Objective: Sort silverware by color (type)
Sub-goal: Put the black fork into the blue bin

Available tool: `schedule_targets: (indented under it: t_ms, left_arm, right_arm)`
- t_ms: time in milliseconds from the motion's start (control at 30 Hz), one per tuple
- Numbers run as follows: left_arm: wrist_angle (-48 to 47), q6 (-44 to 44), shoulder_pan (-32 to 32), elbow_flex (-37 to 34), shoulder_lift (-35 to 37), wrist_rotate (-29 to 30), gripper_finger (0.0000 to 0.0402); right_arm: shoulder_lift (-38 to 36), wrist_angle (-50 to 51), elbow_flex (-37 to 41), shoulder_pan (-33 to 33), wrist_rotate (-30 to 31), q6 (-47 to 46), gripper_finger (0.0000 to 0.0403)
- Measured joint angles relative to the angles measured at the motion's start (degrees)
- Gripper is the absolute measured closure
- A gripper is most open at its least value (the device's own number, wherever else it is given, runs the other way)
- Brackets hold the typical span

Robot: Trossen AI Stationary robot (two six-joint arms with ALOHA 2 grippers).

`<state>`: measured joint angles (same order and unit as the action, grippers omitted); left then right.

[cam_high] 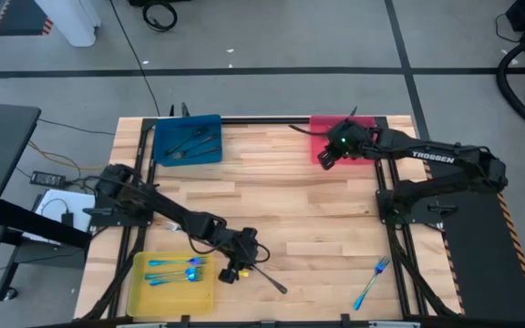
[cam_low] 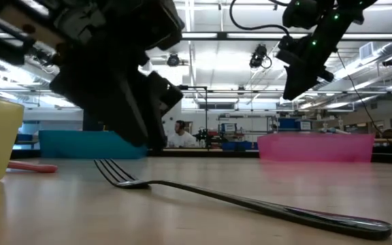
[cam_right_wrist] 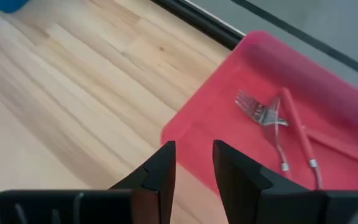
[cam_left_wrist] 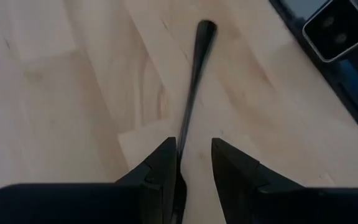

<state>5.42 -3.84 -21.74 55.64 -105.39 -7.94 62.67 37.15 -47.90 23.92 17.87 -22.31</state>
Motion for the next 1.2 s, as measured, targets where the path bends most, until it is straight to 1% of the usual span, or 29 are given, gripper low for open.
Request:
schedule_targets:
  t_ms: [267,500,567,833,900,967,1133,1200]
  left_arm:
    - [2.1,1.3,-0.4,0.0,-3.0,0.1,0.0299]
    - [5.0,2.2,-0.4,0.0,-6.2,0.2,0.0299]
    - [5.8,2.1,-0.3,0.1,-6.7,1.1,0.0299]
    - [5.5,2.2,0.0,0.2,-7.0,1.9,0.0301]
    - [4.5,2.2,0.0,0.3,-7.2,2.8,0.0309]
    - [4.0,2.2,-0.1,0.3,-7.9,4.3,0.0325]
    - [4.2,4.3,-0.2,0.4,-9.1,5.2,0.0387]
    - [4.6,4.4,-0.2,0.3,-9.2,5.2,0.0391]
  right_arm:
    - [0.0,-0.3,0.0,-4.0,0.0,-6.2,0.0288]
    - [0.0,-0.4,0.0,-7.1,0.2,-7.7,0.0288]
    - [0.0,-0.7,0.0,-7.7,0.3,-8.6,0.0288]
    - [0.0,-0.7,0.0,-9.4,0.5,-9.0,0.0288]
    - [0.0,-0.7,0.0,-9.3,0.5,-9.0,0.0288]
    - [0.0,-0.7,0.0,-9.3,0.7,-9.0,0.0288]
    - [0.0,-0.8,0.0,-9.4,0.7,-9.2,0.0288]
    - [0.0,-0.8,0.0,-9.4,0.7,-9.2,0.0288]
